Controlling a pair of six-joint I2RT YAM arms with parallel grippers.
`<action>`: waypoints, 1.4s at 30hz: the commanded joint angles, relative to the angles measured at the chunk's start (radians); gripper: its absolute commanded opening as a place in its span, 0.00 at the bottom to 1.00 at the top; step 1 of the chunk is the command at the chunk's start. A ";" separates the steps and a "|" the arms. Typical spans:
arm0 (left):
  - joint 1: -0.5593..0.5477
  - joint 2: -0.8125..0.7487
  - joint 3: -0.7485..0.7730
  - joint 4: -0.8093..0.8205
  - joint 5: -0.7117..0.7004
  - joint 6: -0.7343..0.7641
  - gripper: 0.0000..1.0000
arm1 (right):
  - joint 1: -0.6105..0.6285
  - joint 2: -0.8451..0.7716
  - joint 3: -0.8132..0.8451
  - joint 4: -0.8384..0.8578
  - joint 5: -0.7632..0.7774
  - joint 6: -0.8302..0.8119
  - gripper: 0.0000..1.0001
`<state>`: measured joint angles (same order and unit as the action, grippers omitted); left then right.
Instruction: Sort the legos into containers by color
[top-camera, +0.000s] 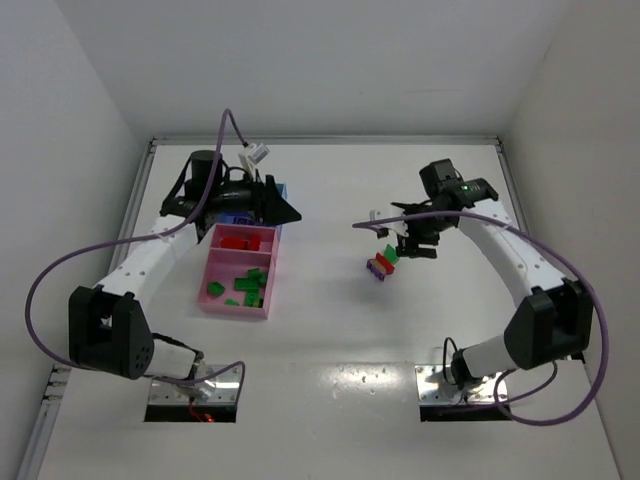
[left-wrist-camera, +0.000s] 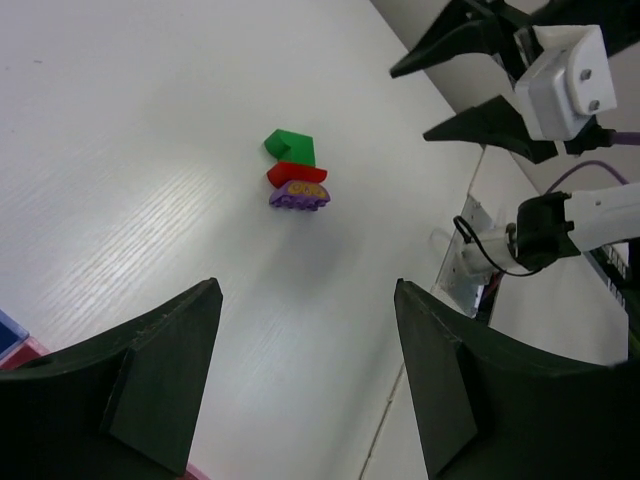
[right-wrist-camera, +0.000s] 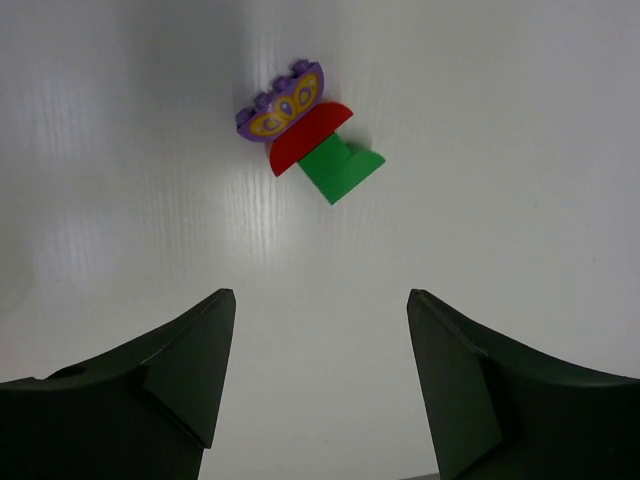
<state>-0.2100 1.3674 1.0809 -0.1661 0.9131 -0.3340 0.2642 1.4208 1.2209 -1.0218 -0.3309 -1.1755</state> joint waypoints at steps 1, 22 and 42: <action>-0.026 0.010 0.054 -0.035 -0.006 0.056 0.76 | -0.002 0.072 0.028 -0.032 -0.089 -0.241 0.70; -0.006 0.117 0.154 -0.119 -0.045 0.115 0.76 | 0.007 0.299 -0.121 0.262 -0.128 -0.544 0.67; 0.003 0.147 0.163 -0.119 -0.036 0.115 0.76 | 0.044 0.445 -0.078 0.282 -0.096 -0.544 0.57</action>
<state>-0.2173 1.5101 1.2018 -0.3008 0.8646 -0.2356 0.2935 1.8660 1.1149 -0.7406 -0.4004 -1.6939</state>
